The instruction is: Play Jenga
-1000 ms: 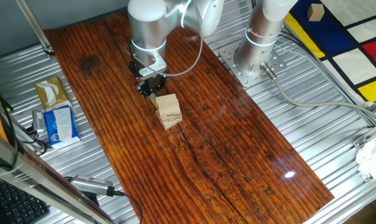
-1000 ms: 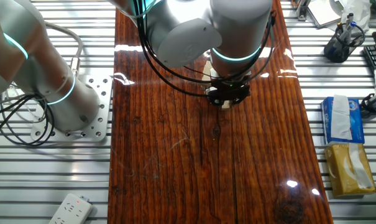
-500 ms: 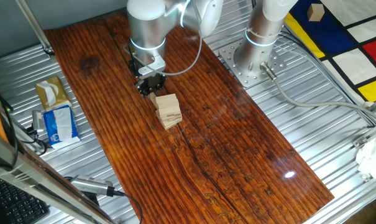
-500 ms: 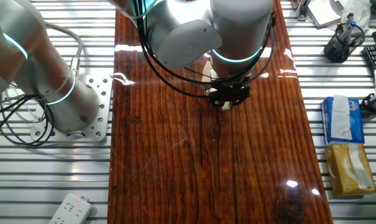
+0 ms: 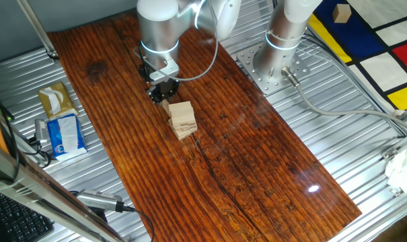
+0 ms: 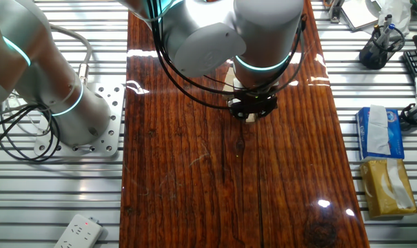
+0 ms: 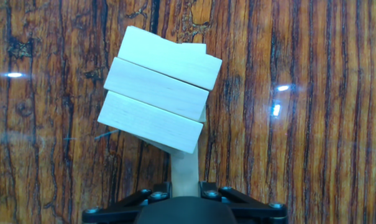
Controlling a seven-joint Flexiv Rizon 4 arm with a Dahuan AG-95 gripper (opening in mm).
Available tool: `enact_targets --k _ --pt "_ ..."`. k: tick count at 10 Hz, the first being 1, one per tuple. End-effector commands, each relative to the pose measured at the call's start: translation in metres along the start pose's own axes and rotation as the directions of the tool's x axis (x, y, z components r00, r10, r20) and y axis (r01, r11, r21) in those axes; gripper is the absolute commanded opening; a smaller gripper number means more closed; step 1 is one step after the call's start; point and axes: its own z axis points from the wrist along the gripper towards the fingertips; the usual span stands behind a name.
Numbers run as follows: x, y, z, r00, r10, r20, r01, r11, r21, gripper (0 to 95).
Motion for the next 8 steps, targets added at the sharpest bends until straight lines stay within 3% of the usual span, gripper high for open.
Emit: enact_targets --k 1,8 --pt "-0.0001 0.0000 0.0000 1.000 0.000 -0.001 0.000 1.000 0.000 0.0" --pt "0.0034 -0.0021 0.0003 1.000 -0.001 0.000 0.001 1.000 -0.001 0.0"
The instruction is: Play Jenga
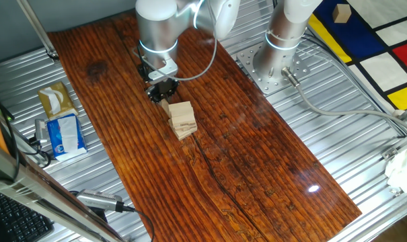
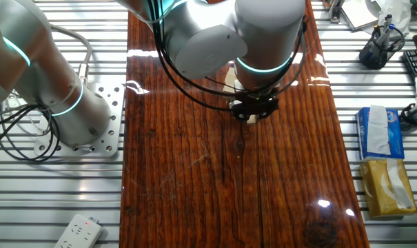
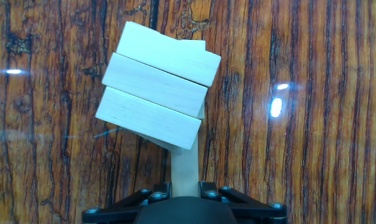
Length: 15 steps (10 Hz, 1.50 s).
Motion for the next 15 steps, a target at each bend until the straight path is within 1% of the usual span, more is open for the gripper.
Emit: enact_targets --k 1,8,11,15 --pt "0.001 0.000 -0.001 1.000 -0.001 -0.001 0.001 1.000 0.000 0.0" --pt "0.007 -0.001 0.002 1.000 -0.003 -0.001 0.003 1.000 0.001 0.0" --pt "0.010 -0.002 0.002 1.000 -0.003 -0.005 0.003 1.000 0.002 0.0" --pt "0.015 -0.010 0.002 1.000 -0.008 -0.007 0.008 1.000 0.003 0.0"
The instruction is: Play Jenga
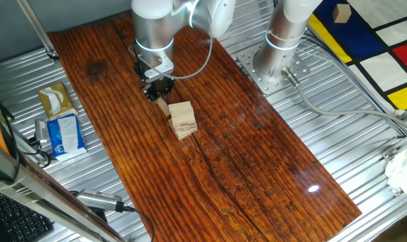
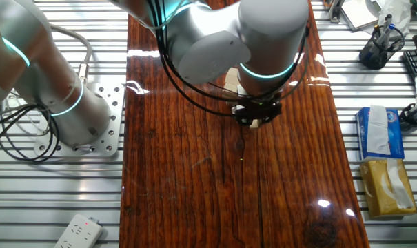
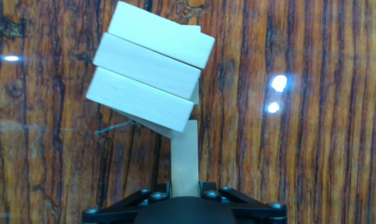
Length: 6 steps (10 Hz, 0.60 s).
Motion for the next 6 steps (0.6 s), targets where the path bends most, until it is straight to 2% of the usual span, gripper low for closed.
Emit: enact_targets --k 1,6 --pt "0.001 -0.001 -0.001 1.000 0.000 -0.002 0.000 1.000 0.000 0.0" --pt "0.016 -0.014 -0.005 1.000 -0.007 -0.002 0.007 1.000 0.000 0.0"
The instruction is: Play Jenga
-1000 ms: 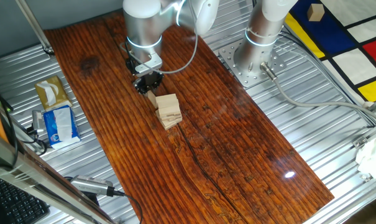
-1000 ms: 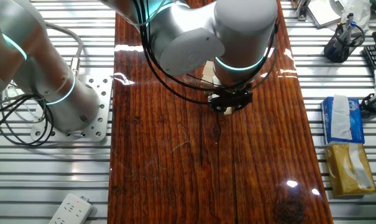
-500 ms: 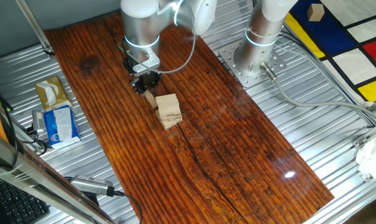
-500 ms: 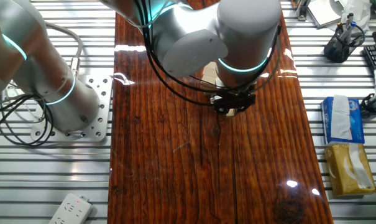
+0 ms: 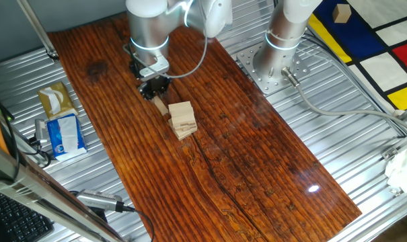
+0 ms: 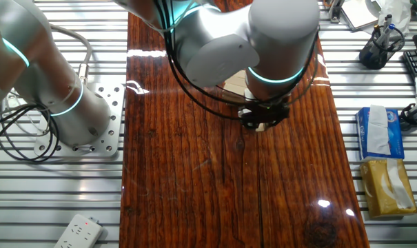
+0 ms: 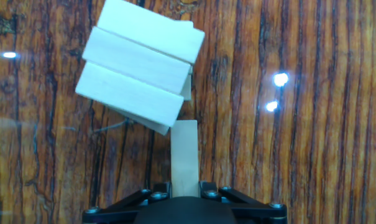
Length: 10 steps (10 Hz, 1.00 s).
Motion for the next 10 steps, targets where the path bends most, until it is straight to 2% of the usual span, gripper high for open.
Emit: enact_targets --k 1,3,6,7,8,10 --pt "0.005 -0.005 -0.002 1.000 -0.002 0.004 0.002 1.000 -0.001 0.0" --pt "0.014 -0.010 -0.006 1.000 0.027 0.001 -0.027 1.000 -0.003 0.0" --pt "0.019 -0.012 -0.015 0.992 0.126 0.003 -0.126 0.992 -0.013 0.0" --pt "0.021 -0.013 -0.024 0.986 0.166 -0.003 -0.166 0.986 -0.014 0.0" --pt "0.023 -0.014 -0.028 0.982 0.187 -0.002 -0.187 0.982 -0.014 0.0" --pt "0.023 -0.016 -0.031 0.972 0.235 0.005 -0.235 0.972 -0.012 0.0"
